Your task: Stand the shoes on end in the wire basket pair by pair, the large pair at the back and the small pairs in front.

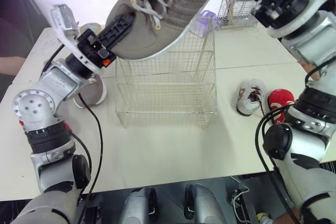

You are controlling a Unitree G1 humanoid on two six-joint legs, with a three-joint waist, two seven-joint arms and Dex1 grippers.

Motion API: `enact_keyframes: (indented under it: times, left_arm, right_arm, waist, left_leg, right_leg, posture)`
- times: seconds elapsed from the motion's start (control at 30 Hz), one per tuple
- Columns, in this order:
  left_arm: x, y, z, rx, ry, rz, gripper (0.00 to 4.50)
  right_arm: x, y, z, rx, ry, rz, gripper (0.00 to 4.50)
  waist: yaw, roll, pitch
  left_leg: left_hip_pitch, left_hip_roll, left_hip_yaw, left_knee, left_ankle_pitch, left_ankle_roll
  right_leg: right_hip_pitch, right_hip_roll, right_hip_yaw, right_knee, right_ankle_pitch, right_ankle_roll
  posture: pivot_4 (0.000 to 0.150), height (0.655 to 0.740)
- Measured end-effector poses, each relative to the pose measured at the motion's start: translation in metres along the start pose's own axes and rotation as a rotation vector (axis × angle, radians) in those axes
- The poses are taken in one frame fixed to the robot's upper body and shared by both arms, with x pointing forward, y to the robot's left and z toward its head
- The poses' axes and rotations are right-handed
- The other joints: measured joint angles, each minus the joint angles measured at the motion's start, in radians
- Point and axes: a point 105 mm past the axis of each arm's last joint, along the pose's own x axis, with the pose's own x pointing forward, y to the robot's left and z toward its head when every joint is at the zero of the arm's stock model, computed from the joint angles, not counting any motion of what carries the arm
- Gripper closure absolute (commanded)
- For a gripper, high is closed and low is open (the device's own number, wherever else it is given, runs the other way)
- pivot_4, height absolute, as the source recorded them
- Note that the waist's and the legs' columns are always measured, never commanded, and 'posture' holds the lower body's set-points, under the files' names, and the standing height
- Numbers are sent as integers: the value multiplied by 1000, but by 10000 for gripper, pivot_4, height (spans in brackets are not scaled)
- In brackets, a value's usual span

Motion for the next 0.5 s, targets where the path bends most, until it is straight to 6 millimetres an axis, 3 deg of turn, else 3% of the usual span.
enact_keyframes:
  times: [0.5]
  left_arm:
    - [5,3,-7,1,20,18,36873]
  right_arm:
    - [17,-10,-21,-17,80,-33,296]
  waist:
    - [-1,0,0]
  left_leg:
    - [0,0,0,0,0,0]
  right_leg:
    - [0,0,0,-1,0,0]
  posture:
    - [1500,7400]
